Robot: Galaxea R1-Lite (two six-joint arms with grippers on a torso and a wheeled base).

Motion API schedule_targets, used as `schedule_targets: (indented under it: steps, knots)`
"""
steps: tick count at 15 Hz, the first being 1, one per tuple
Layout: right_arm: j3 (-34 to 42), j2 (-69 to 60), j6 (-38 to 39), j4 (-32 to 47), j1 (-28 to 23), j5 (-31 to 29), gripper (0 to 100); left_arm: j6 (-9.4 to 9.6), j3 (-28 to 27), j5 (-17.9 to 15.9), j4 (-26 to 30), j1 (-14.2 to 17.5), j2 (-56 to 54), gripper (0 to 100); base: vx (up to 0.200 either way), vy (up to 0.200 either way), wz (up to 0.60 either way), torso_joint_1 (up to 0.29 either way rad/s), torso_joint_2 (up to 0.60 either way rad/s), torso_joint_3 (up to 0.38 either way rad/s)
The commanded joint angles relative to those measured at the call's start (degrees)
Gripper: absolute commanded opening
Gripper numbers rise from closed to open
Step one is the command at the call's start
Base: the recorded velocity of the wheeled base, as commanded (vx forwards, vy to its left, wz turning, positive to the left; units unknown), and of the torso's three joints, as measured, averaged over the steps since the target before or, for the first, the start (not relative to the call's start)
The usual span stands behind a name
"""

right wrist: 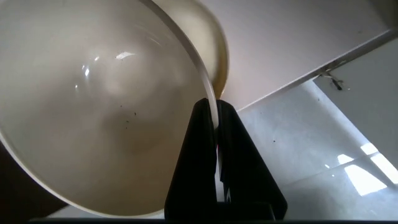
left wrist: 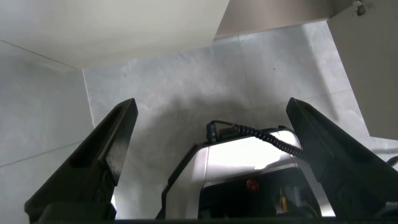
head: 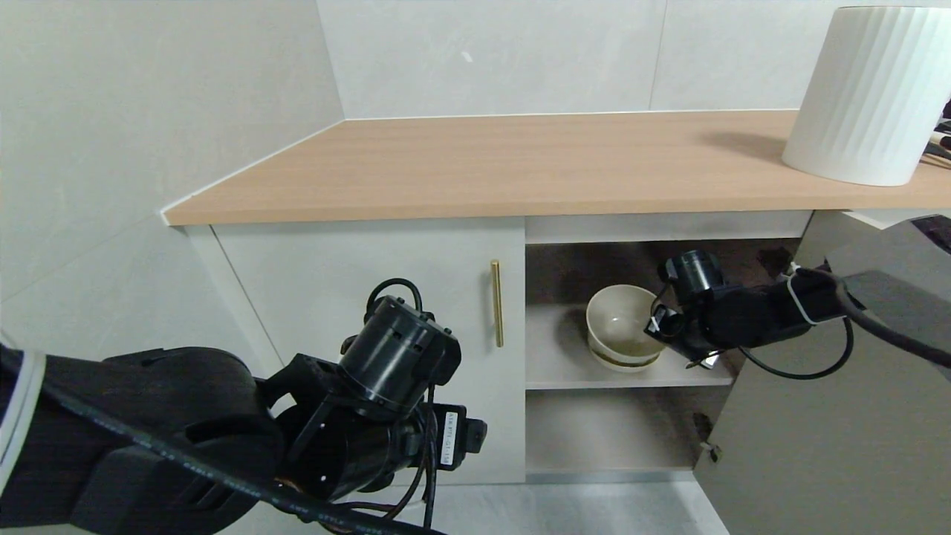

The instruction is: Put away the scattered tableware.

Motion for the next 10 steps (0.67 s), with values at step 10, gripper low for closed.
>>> schedule_targets:
  steps: [10]
  knots:
    - [-1.5, 4.7, 0.0, -3.3, -0.8, -0.1, 0, 0.0, 0.0, 0.0, 0.0, 0.1, 0.1, 100, 0.0, 0.0, 0.0, 0.0, 0.0, 0.0]
